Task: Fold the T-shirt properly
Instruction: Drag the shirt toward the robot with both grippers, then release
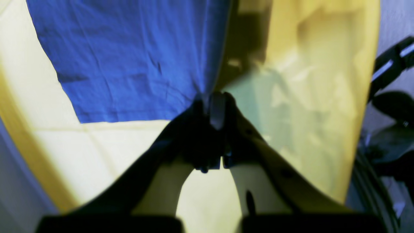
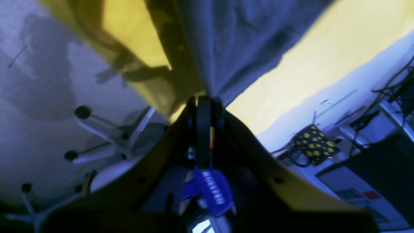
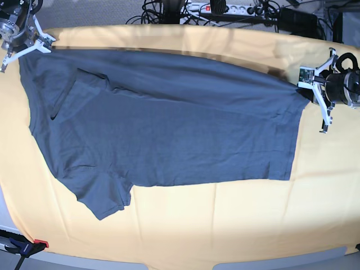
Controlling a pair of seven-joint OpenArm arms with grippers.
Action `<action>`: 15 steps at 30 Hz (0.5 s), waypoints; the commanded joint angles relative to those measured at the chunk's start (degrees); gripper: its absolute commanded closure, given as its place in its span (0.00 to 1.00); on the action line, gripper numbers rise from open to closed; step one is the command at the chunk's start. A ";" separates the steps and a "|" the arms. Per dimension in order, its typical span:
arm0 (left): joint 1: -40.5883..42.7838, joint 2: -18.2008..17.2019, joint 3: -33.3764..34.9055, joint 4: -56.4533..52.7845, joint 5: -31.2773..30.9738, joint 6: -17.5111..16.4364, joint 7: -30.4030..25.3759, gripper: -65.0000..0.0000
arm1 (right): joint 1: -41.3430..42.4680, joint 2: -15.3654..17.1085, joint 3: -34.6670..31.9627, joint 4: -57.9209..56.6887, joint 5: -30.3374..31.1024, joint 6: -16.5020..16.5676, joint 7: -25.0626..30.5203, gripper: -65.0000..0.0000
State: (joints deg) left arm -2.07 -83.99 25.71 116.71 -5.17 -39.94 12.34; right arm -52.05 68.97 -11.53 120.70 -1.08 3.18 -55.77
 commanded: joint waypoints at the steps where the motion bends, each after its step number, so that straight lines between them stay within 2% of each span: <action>1: -0.20 -1.75 -0.63 0.44 -0.04 -0.06 -0.17 1.00 | -0.72 1.01 0.44 0.55 -0.72 -0.39 -1.64 1.00; 7: 3.63 -2.01 -0.63 0.46 0.00 -0.06 -0.13 1.00 | -2.73 0.87 0.42 0.55 -1.05 -0.39 -1.73 1.00; 15: 9.55 -4.15 -0.63 0.46 0.17 -0.06 0.09 1.00 | -2.69 0.87 0.42 0.55 -0.61 0.48 -1.66 1.00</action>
State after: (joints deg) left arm 7.94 -86.37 25.71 116.77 -5.17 -39.92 12.34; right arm -54.59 68.84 -11.53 120.70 -1.48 3.86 -56.16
